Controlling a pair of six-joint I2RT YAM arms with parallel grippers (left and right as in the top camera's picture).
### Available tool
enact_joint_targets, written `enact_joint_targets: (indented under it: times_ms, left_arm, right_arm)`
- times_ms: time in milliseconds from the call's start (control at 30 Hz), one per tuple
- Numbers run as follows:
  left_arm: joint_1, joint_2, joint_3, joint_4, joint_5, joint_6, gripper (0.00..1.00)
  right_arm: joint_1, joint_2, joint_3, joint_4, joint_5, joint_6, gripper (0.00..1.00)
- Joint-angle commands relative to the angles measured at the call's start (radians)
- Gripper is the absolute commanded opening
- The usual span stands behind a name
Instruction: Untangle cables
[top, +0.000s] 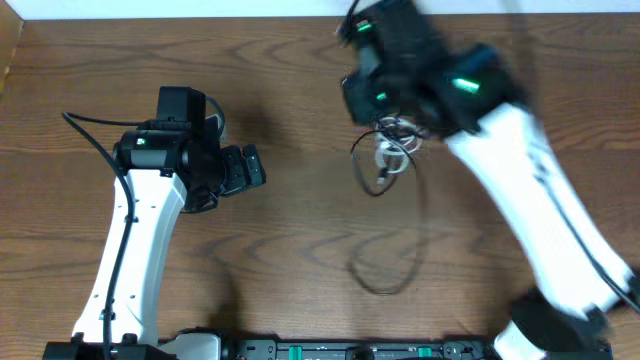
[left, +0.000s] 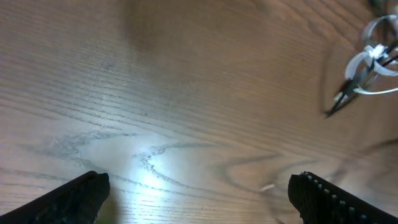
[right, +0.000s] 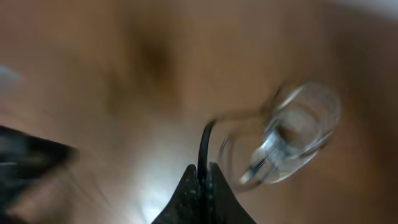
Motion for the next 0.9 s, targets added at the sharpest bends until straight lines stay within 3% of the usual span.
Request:
enact_joint_targets:
  times_ms: [0, 200, 400, 867]
  left_arm:
    - [0.004, 0.005, 0.004, -0.001, -0.007, 0.017, 0.98]
    - [0.004, 0.005, 0.004, -0.001, -0.007, 0.017, 0.98]
    - [0.004, 0.005, 0.004, -0.001, -0.007, 0.017, 0.98]
    - [0.004, 0.005, 0.004, -0.001, -0.007, 0.017, 0.98]
  right_arm:
    - [0.004, -0.136, 0.039, 0.048, 0.117, 0.007, 0.01]
    - [0.004, -0.309, 0.039, 0.124, 0.286, 0.008, 0.01]
    - [0.003, -0.355, 0.039, 0.087, 0.298, 0.009, 0.01]
    - [0.003, -0.306, 0.034, -0.030, 0.076, 0.297, 0.01]
